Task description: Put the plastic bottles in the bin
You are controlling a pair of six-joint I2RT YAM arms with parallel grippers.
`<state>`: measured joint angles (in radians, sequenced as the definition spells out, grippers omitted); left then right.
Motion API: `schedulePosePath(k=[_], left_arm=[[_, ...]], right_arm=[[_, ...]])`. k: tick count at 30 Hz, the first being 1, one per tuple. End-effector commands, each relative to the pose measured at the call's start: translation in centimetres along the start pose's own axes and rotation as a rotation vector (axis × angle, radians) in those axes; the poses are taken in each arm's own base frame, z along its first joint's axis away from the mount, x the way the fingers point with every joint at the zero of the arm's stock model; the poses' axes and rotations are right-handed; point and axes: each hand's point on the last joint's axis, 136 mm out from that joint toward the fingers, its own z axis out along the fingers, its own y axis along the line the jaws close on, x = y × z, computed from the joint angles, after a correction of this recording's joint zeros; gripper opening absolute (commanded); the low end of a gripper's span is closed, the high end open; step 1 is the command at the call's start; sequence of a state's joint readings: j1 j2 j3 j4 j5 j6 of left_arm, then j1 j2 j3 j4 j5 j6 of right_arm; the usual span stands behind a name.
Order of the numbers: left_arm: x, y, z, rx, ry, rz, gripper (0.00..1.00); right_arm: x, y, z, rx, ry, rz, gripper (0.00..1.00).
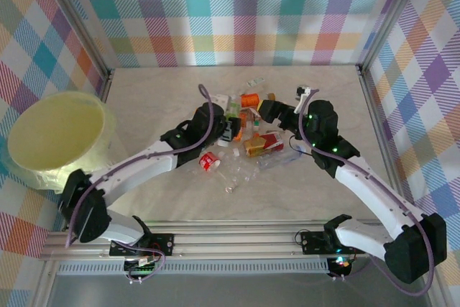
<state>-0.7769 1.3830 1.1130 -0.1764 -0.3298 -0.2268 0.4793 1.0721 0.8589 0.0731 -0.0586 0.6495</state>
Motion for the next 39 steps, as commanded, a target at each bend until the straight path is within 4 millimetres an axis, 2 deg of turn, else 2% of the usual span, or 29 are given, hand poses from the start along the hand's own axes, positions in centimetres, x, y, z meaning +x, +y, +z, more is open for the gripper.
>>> schedulePosePath(k=[1,10,15,19,31,33,39], left_arm=[[-2.7,6.7,-4.6,-0.293,-0.078,0.004,0.56],[-8.0,16.9,-16.7,-0.695,-0.153,0.030,0.53],[-9.4,21.4,-21.4,-0.827,-0.191,-0.032,0.53],[-8.1,25.6,-22.7,-0.854,-0.146,-0.180,0.53],[-5.2,34.0,-25.4,-0.841,-0.217,-0.640,0.52],[-4.9,34.9,-25.3,-0.834,-0.219,-0.682,0.52],[-3.6,36.9,-22.4,-0.733,-0.180,-0.834,0.52]], right_arm=[[-0.8,-0.5,-0.5,0.056,-0.029,-0.107,1.00],[-1.4,1.0,-1.0,-0.029,-0.083,-0.192,1.00],[-1.4,1.0,-0.2,-0.028,-0.066,-0.193,1.00],[-1.0,0.9,0.4,-0.024,-0.024,-0.182,1.00],[-0.1,-0.9,0.5,0.068,0.021,-0.180,1.00],[-0.1,-1.1,0.5,0.077,0.022,-0.179,1.00],[0.0,-1.5,0.5,0.102,0.028,-0.174,1.00]])
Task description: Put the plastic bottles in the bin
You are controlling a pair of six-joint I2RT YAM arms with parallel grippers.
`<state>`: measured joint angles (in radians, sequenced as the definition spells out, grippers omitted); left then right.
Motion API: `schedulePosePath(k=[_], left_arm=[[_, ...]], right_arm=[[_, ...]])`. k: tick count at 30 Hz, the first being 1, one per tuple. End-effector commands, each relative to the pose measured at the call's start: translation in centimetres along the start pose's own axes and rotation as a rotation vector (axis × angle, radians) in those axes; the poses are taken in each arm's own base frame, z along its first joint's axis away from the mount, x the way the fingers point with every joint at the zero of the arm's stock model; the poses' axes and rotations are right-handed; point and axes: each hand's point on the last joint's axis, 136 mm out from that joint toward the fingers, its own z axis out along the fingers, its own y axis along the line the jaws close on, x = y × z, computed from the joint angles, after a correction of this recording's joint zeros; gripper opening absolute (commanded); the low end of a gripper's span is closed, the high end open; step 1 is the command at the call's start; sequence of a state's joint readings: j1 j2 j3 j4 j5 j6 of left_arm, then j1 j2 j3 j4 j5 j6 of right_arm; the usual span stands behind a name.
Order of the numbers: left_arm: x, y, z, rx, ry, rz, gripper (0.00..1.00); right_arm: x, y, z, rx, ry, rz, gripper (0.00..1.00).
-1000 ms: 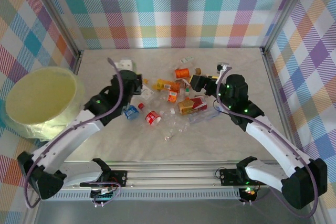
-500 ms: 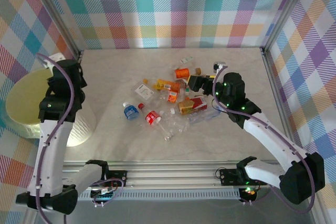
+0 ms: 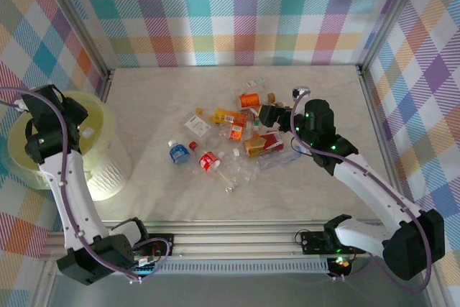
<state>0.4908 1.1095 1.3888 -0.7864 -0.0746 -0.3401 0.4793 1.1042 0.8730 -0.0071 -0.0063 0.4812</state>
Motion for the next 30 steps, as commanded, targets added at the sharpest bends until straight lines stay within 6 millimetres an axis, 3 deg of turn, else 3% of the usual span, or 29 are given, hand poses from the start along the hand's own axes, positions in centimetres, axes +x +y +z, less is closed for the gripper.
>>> schedulePosePath(k=[1,4,15,30], left_arm=[[0.4,-0.7,1.9,0.090,0.075,-0.112,0.52],[0.5,-0.8,3.2,0.168,0.142,-0.217,0.51],[2.9,-3.5,5.1,0.369,0.246,-0.376,0.52],[8.8,-6.9,6.9,0.458,0.423,-0.329,0.60]], right_arm=[[-1.2,0.4,-0.3,0.010,-0.022,-0.016,1.00],[-1.2,0.4,-0.6,0.020,-0.015,-0.022,1.00],[-0.9,-0.4,-0.9,0.059,-0.012,-0.024,1.00],[0.0,-1.1,0.7,0.077,0.025,0.010,1.00]])
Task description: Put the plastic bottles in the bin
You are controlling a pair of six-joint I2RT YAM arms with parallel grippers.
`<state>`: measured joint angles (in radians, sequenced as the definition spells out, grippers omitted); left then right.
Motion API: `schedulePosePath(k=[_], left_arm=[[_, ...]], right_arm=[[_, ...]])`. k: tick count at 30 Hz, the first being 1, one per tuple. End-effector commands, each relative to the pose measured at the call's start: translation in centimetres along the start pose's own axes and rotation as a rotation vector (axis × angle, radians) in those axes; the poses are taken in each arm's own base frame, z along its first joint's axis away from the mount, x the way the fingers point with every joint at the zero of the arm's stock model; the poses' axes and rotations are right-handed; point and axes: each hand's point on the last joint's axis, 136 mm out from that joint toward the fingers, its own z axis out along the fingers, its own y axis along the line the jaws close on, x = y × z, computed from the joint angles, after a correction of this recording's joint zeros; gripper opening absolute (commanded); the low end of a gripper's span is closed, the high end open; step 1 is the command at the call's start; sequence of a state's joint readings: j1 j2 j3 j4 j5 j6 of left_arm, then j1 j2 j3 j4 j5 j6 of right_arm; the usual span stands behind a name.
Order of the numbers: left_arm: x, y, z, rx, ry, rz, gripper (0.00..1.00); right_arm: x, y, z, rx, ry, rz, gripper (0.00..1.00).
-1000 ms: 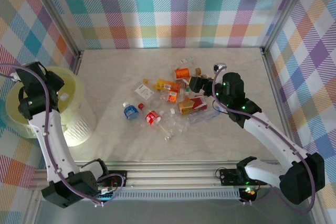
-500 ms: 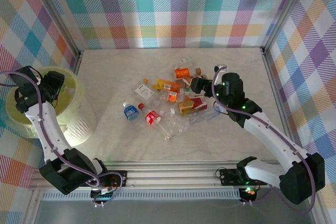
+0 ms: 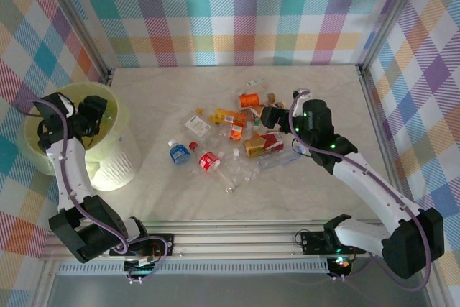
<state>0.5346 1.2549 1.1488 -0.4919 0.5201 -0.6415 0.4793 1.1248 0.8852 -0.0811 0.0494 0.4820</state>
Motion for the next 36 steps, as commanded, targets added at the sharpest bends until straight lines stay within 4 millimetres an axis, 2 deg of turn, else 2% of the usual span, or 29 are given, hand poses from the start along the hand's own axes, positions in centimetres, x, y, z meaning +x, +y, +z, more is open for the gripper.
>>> schedulePosePath(k=[1,4,11,18,26,32,36], left_arm=[[1.2,-0.3,0.7,0.027,0.042,0.012,0.61],[1.3,0.4,0.6,-0.011,0.038,0.023,0.63],[1.6,0.8,0.1,-0.051,0.054,0.072,0.69],[1.8,0.0,-1.0,-0.040,0.057,0.119,0.78],[1.5,-0.6,-3.0,-0.069,0.020,0.167,0.88],[1.7,-1.8,-4.9,-0.058,-0.004,0.212,0.95],[1.6,-2.4,-6.6,-0.069,-0.050,0.251,1.00]], right_arm=[[-0.9,0.7,0.5,-0.011,-0.013,0.010,1.00],[-0.6,0.6,1.0,-0.012,0.001,0.023,1.00],[0.3,-0.1,2.3,0.013,0.036,0.048,1.00],[1.9,-1.4,2.8,0.073,0.084,0.082,1.00],[5.7,-7.1,2.2,0.356,0.157,0.244,1.00],[7.2,-10.5,0.1,0.515,0.129,0.431,1.00],[9.3,-13.0,-1.2,0.618,0.125,0.616,1.00]])
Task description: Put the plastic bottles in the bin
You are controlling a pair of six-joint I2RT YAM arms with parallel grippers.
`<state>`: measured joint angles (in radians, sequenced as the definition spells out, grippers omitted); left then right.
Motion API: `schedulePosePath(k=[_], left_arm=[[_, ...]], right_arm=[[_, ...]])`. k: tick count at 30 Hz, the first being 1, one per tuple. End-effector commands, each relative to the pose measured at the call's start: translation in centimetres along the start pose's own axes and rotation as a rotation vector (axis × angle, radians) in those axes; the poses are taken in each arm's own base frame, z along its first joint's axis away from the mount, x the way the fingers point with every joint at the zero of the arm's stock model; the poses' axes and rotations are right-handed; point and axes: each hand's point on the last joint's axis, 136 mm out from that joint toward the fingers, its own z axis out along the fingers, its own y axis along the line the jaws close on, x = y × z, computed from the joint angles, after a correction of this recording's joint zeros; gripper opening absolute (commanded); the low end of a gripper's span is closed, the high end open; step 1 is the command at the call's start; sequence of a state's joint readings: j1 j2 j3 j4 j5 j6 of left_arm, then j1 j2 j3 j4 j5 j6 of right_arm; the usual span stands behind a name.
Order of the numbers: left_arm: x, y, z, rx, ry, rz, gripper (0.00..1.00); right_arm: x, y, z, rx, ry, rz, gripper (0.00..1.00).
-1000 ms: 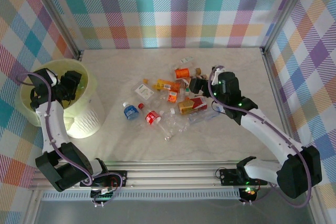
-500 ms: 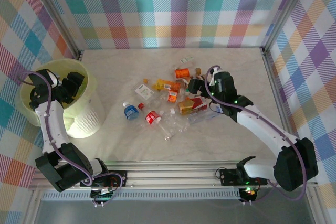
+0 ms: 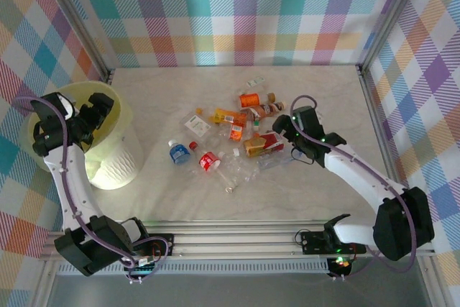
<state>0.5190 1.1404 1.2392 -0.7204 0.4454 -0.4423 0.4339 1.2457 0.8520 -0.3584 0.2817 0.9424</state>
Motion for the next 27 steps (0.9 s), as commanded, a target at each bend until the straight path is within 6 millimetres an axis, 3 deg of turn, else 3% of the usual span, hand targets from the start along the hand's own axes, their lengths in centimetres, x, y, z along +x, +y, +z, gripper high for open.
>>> schedulePosePath(k=[1,6,13,17,22,27], left_arm=[[-0.1,-1.1,-2.4,-0.001,-0.044,0.066,1.00],[-0.1,-2.3,-4.5,0.034,-0.095,0.127,1.00],[-0.7,-2.2,-8.5,-0.020,-0.265,0.188,1.00],[0.2,-4.5,-10.3,0.094,-0.295,0.248,1.00],[2.9,-8.5,-11.6,0.339,-0.218,0.325,1.00],[5.0,-10.5,-12.6,0.492,-0.158,0.371,1.00]], right_arm=[[1.0,-4.2,0.1,0.127,0.016,0.224,1.00],[2.3,-5.7,1.7,0.129,0.099,0.375,1.00],[2.9,-5.3,3.7,0.160,0.167,0.472,0.99],[3.7,-5.1,5.3,0.178,0.211,0.521,0.96],[4.8,-5.3,7.0,0.202,0.244,0.561,0.93],[6.3,-5.1,8.3,0.190,0.310,0.600,0.89]])
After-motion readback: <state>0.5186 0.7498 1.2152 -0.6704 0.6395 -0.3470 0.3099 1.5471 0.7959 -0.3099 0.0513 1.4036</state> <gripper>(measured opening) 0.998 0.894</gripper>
